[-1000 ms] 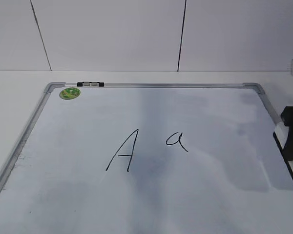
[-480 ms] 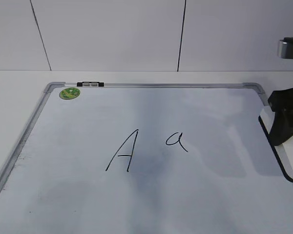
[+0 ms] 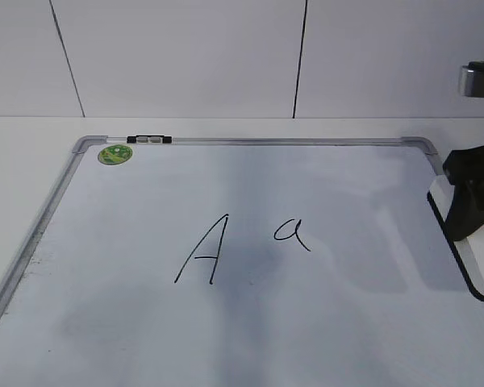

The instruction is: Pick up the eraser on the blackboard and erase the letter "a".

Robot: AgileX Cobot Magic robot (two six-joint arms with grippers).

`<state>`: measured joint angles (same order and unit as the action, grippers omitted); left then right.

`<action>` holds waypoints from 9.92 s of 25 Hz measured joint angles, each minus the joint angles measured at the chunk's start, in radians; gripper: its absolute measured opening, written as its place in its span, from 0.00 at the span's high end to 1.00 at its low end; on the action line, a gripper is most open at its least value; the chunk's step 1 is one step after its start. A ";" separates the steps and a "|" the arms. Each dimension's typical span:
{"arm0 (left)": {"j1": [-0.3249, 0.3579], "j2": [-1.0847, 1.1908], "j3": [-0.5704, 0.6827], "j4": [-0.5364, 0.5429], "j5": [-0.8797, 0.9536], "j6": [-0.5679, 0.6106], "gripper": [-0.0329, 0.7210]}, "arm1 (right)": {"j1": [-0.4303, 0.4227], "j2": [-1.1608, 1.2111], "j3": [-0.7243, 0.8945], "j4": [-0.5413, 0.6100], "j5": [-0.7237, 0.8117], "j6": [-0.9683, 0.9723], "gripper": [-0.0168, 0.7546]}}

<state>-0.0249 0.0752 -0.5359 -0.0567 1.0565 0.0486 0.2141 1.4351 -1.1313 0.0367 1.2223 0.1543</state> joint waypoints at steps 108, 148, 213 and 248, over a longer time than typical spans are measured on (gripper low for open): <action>-0.040 1.848 -0.660 -0.140 -0.179 0.000 0.89 | 0.000 0.000 0.000 0.002 0.000 0.002 0.26; -0.040 1.848 -0.660 -0.140 -0.179 -0.004 0.93 | 0.151 0.355 -0.322 -0.042 0.000 -0.019 0.26; -0.040 1.848 -0.660 -0.140 -0.179 -0.004 0.92 | 0.392 0.711 -0.575 -0.107 0.006 -0.023 0.26; -0.040 1.848 -0.660 -0.140 -0.181 -0.004 0.91 | 0.233 0.697 -0.583 -0.105 -0.002 0.029 0.26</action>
<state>-0.0645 1.9232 -1.1964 -0.1969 0.8753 0.0450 0.4474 2.1316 -1.7142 -0.0680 1.2206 0.1831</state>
